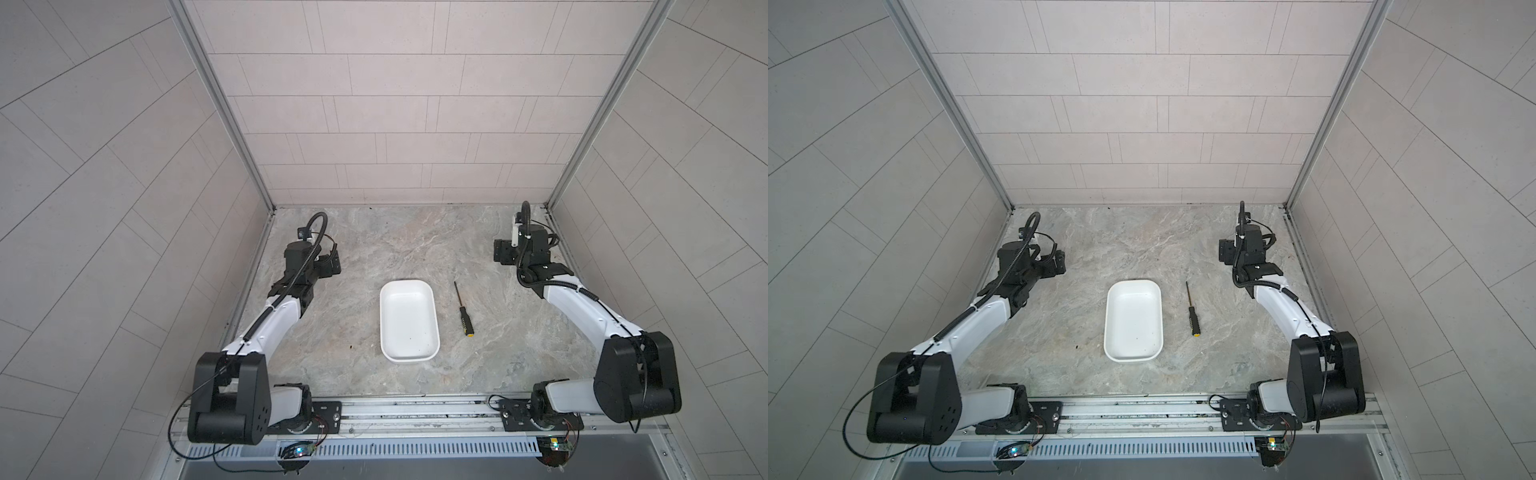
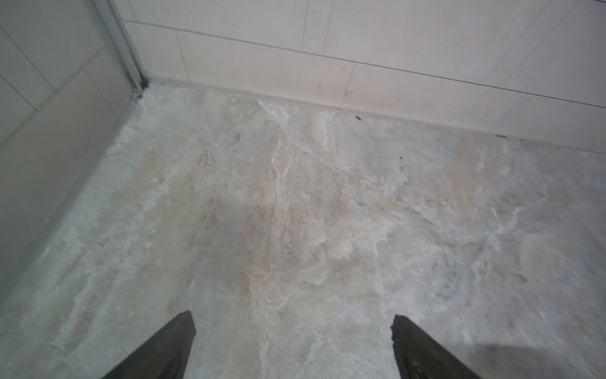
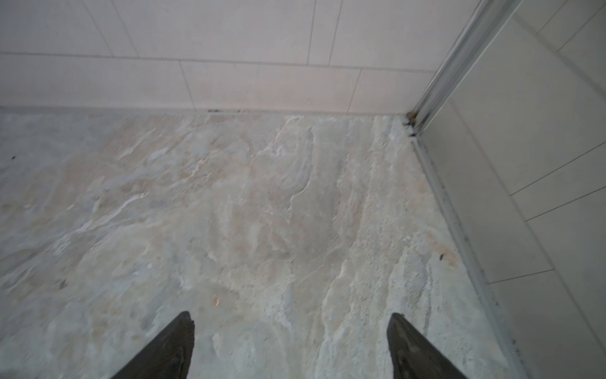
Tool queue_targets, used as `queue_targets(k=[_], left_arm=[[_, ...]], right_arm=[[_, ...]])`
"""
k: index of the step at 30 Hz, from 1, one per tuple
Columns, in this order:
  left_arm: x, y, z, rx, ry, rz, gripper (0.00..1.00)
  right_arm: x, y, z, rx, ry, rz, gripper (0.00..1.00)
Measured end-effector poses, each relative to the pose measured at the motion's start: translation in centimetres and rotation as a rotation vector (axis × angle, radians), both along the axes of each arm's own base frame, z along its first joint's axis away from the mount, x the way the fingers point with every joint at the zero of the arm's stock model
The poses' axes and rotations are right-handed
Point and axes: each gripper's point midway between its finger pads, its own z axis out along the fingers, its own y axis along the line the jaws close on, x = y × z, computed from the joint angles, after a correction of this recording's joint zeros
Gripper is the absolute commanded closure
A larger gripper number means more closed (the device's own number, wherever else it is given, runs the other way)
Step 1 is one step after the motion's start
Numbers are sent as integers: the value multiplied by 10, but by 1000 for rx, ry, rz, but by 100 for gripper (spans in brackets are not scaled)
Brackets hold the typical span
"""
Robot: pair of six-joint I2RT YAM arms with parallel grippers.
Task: Put the screwdriver in the bin
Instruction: Pick up the screwdriver from the center of the table.
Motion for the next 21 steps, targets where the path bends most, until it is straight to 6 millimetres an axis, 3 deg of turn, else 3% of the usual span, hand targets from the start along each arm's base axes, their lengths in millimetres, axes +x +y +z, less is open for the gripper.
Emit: queue_targets(k=[5,9,13,21], left_arm=[[-47,-38,-25,-122,123,-104,0],[-83,-68,-26,-166,151,-193,0],[-105,-83,-24,-187,161,-253,0],[-134,-90,-46,-237,210,-289,0]], right_arm=[[-44,61,-42,86,236,159,14],[-90,106,-64,121,363,282,14],[-126,113,-79,145,439,305,14],[-156,116,-113,176,552,303,19]])
